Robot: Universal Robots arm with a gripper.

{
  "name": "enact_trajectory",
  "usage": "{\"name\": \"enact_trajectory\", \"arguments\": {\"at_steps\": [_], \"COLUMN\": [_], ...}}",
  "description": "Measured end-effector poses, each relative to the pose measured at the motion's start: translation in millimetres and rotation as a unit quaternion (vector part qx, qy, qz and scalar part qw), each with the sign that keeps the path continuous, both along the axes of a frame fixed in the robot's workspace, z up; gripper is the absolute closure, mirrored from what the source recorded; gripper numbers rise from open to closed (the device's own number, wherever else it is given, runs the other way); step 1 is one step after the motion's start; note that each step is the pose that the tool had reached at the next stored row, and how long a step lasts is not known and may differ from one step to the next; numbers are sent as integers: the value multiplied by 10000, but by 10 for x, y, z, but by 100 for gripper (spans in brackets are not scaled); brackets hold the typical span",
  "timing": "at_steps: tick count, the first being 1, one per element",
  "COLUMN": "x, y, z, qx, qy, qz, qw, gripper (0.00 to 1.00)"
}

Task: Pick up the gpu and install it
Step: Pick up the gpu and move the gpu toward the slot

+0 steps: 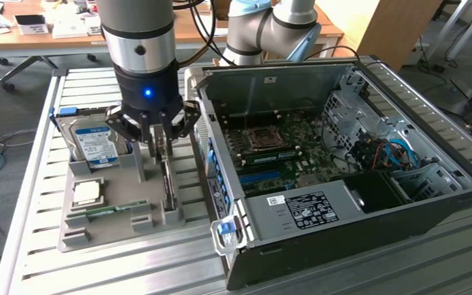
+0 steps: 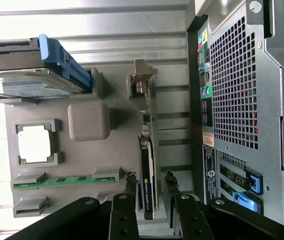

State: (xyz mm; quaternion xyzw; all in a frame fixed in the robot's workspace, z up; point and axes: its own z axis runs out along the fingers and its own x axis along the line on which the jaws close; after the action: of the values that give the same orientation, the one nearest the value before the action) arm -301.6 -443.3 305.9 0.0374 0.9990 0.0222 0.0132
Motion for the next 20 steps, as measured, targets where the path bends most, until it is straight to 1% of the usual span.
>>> {"name": "enact_trajectory", "arguments": {"at_steps": [12,20], "x": [0,0], "y": [0,0], "z": [-9,-71], "qx": [0,0], "qy": [0,0], "qz": [0,0], "qw": [10000,10000], "gripper": [64,64]}}
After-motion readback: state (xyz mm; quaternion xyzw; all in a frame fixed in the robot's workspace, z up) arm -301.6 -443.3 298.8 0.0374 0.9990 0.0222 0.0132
